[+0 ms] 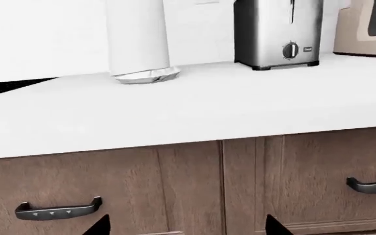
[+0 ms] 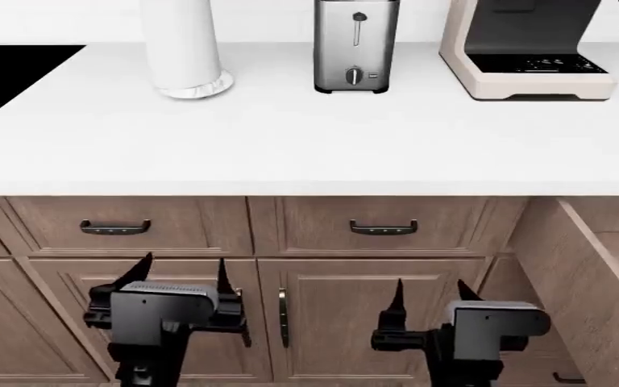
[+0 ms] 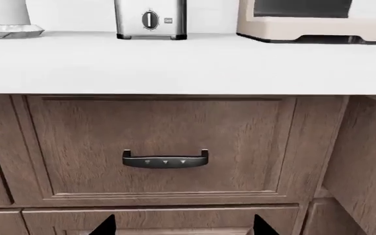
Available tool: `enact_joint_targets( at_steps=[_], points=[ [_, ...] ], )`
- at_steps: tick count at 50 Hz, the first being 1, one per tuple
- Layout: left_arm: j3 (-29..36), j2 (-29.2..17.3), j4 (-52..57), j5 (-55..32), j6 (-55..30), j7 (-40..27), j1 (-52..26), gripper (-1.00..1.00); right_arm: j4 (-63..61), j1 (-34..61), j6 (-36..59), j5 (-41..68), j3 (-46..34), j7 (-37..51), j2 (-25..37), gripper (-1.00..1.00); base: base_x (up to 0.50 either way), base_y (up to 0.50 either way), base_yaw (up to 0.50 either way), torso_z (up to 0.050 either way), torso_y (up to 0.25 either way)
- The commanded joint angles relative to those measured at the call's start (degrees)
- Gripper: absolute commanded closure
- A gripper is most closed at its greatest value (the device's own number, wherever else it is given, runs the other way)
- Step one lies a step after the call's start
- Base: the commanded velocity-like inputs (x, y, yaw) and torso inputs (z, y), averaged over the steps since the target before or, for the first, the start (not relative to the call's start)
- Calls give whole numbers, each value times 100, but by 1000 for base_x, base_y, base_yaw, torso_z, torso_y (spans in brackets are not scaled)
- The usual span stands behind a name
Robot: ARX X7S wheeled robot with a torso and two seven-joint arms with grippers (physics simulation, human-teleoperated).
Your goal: Close the right drawer.
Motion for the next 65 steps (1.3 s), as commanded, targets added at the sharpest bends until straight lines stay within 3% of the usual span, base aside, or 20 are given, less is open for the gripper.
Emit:
enact_joint_targets(
  at_steps=[1, 2, 3, 4, 5, 6, 8, 12, 15, 17, 20, 22, 27, 36, 49, 65],
  points=[
    [-336, -66, 3514, -441, -5013, 20, -1691, -100, -3075, 588, 3407, 548, 412, 304, 256, -100, 0, 0, 0, 0, 0],
    [-433, -34, 3611, -561, -5398, -15, -1903, -100, -3282, 718, 3752, 595, 434, 331, 273, -100, 0, 0, 0, 0, 0],
    [-723, -278, 3616, -1420, -5820, -708, -2345, -100, -3695, 997, 4330, 731, 565, 332, 258, -100, 0, 0, 0, 0, 0],
    [-1513, -606, 3616, -2280, -6377, -1567, -2858, -100, -4032, 1319, 4997, 810, 626, 368, 297, -100, 0, 0, 0, 0, 0],
    [-2077, -844, 3470, -3139, -6584, -2426, -3127, -100, -4235, 1573, 5369, 1079, 812, 394, 277, -100, 0, 0, 0, 0, 0],
    [-2245, -1089, 3108, -3999, -6572, -3286, -3449, -100, -4238, 1703, 5508, 1508, 875, 725, 437, -100, 0, 0, 0, 0, 0],
    [-1362, -2151, 2370, -5717, -5556, -5005, -4388, -100, -4239, 2317, 5753, 3227, 1314, 2444, 1331, -100, 0, 0, 0, 0, 0],
    [-739, -2897, 1900, -9155, -4960, -8173, -5413, -100, -3903, 3469, 6181, 6665, 1865, 5531, 2043, -100, 0, 0, 0, 0, 0],
    [-465, -3173, 1515, -11733, -4800, -8273, -6120, -100, -3561, 4289, 5656, 9243, 1283, 7124, 2759, -100, 0, 0, 0, 0, 0],
    [-388, -3356, 1211, -12005, -4594, -8374, -6579, -100, -3287, 4846, 5035, 10736, 935, 7897, 3139, -100, 0, 0, 0, 0, 0],
    [-336, -3567, 1005, -12228, -4391, -8416, -6876, -100, -3178, 5609, 4470, 11337, 231, 8370, 3593, -100, 0, 0, 0, 0, 0],
    [-338, -3734, 892, -12399, -4256, -8423, -7041, -100, -3270, 6255, 3655, 11659, -427, 8379, 4222, -100, 0, 0, 0, 0, 0],
    [-301, -4063, 629, -12568, -4338, -8192, -7708, -100, -3318, 6873, 3206, 12035, -857, 8274, 4895, -100, 0, 0, 0, 0, 0],
    [-279, -4282, 401, -12665, -4154, -8138, -7874, -100, -3141, 8255, 2709, 12829, -1321, 8339, 5588, -100, 0, 0, 0, 0, 0],
    [-52, -4527, 477, -13013, -3865, -8169, -8296, -100, -3289, 9504, 2125, 13300, -2222, 8287, 5726, -100, 0, -22, -115, 0, 0],
    [30, -4621, 587, -12949, -3705, -8062, -8289, -100, -3204, 9937, 2068, 13339, -2442, 8108, 6000, -100, 0, 0, -500, 0, 0]
  ],
)
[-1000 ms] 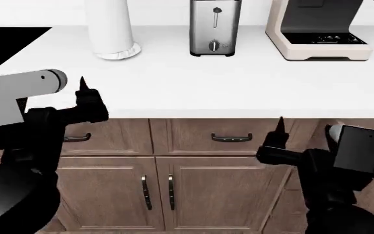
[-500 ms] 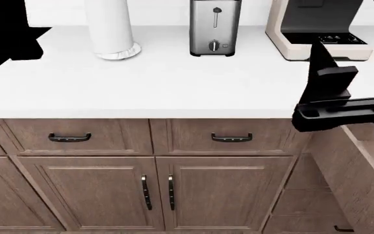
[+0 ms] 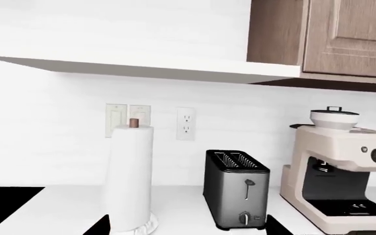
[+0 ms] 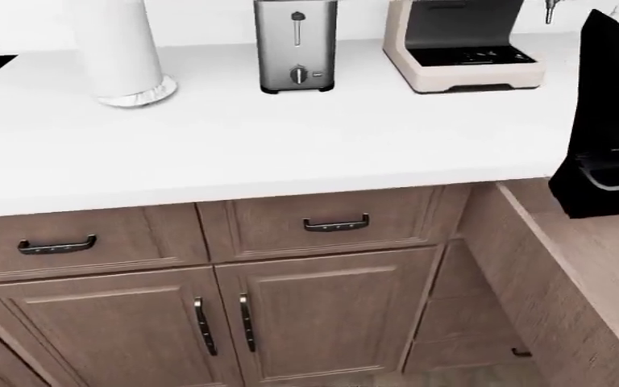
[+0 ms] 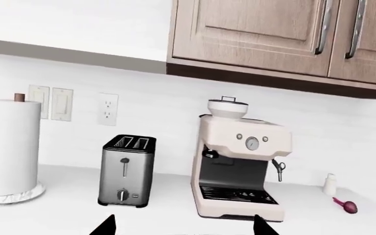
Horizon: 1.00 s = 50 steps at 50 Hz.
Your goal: Close the right drawer.
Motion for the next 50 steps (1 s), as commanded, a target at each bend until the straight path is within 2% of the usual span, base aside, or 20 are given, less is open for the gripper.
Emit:
enact_joint_targets(
  at_steps=[1, 50],
  points=[
    [81, -102, 44, -38, 120, 46, -70, -100, 31, 430, -116, 148, -248, -57, 205, -100, 0, 0, -500, 0, 0],
    [285, -341, 118, 71, 440, 314, -106, -100, -43, 549, -278, 41, -507, -284, 389, -100, 0, 0, -500, 0, 0]
  ],
)
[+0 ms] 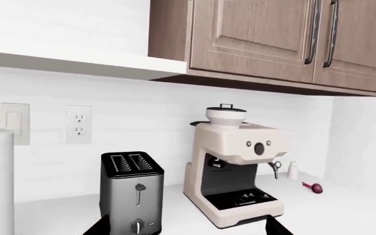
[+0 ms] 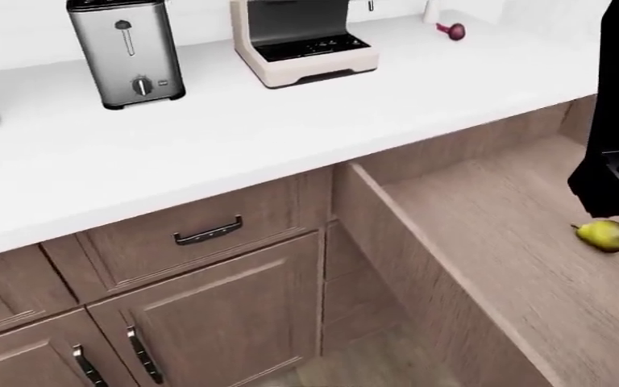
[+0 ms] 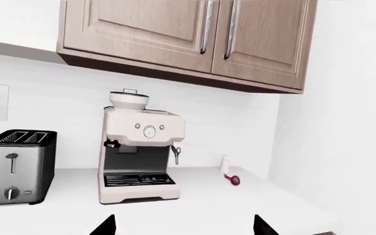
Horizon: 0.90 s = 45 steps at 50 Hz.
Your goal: Close the right drawer.
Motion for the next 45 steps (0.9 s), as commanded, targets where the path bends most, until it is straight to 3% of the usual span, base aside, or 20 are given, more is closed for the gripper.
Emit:
enact_joint_targets(
  at_steps=[1, 45],
  points=[
    [41, -55, 21, 12, 70, 47, -2, -100, -27, 11, -54, -13, -41, -42, 51, -100, 0, 0, -500, 0, 0],
    [161, -208, 78, 106, 261, 210, 24, -100, -98, 104, -170, -39, -195, -83, 67, -100, 0, 0, -500, 0, 0]
  ],
)
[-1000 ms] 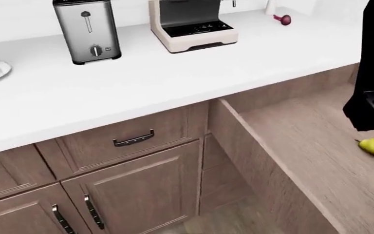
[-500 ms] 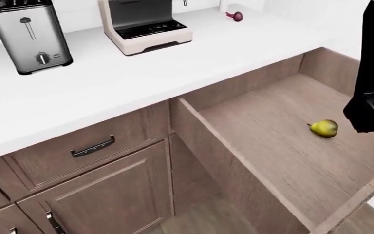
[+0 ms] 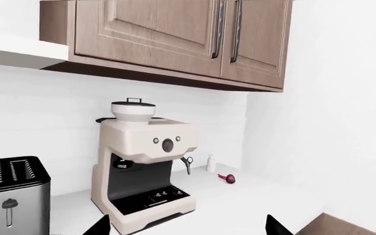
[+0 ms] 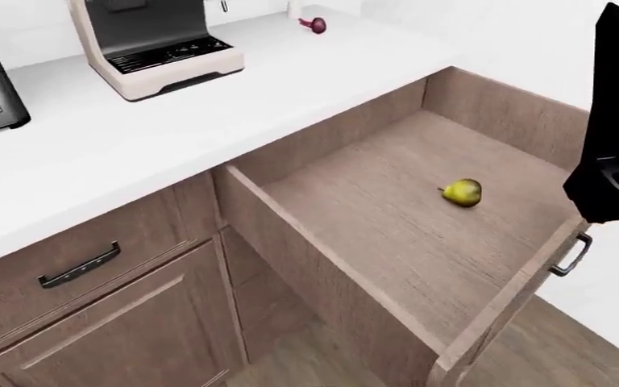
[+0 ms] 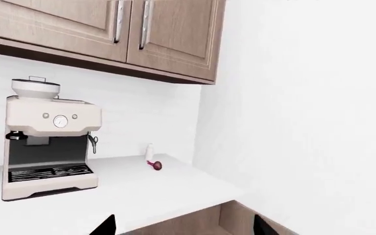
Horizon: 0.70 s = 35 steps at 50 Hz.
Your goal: Close the right drawer.
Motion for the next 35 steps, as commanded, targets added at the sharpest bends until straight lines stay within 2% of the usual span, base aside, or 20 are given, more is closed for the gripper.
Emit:
enact_joint_targets(
  at_steps=[1, 35],
  points=[
    [15, -45, 19, 35, 35, 53, 25, -100, -30, 40, -34, 7, -46, 8, -11, -100, 0, 0, -500, 0, 0],
    [174, -131, 22, 6, 167, 95, -89, -100, -12, 152, -71, 16, -127, -58, 8, -100, 0, 0, -500, 0, 0]
  ],
)
